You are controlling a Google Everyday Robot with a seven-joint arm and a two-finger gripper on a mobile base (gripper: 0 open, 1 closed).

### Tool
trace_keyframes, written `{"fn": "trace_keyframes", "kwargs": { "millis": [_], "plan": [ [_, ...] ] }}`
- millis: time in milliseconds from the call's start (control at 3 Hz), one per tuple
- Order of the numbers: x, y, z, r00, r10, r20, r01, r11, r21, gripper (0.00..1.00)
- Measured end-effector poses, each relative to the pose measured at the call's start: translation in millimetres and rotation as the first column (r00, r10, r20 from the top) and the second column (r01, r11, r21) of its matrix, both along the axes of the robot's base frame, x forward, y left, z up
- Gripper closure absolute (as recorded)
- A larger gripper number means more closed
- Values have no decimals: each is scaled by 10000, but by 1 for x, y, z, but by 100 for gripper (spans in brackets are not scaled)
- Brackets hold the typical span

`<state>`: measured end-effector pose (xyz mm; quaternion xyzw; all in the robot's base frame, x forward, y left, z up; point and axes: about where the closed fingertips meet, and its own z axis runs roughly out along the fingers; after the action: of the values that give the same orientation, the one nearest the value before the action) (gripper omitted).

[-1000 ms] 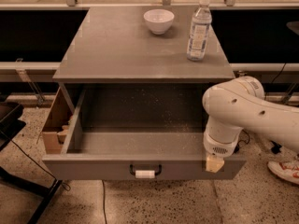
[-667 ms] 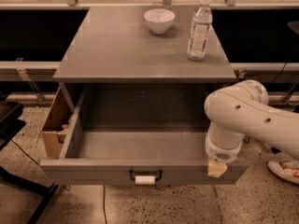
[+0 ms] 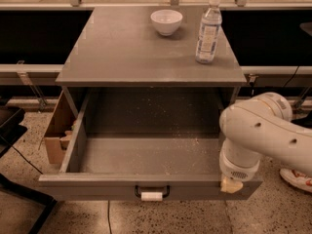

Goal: Open top drawer

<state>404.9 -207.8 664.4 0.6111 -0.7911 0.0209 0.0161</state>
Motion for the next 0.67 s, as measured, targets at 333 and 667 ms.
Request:
{"fn": "trace_keyframes", "kwargs": {
  "millis": [333,667],
  "plan": [
    [-11,-3,2,10000,-9,12,9,10000,-11,100],
    [-16,-3,2,10000,-17,15,17,10000,-10,100]
  ]
}}
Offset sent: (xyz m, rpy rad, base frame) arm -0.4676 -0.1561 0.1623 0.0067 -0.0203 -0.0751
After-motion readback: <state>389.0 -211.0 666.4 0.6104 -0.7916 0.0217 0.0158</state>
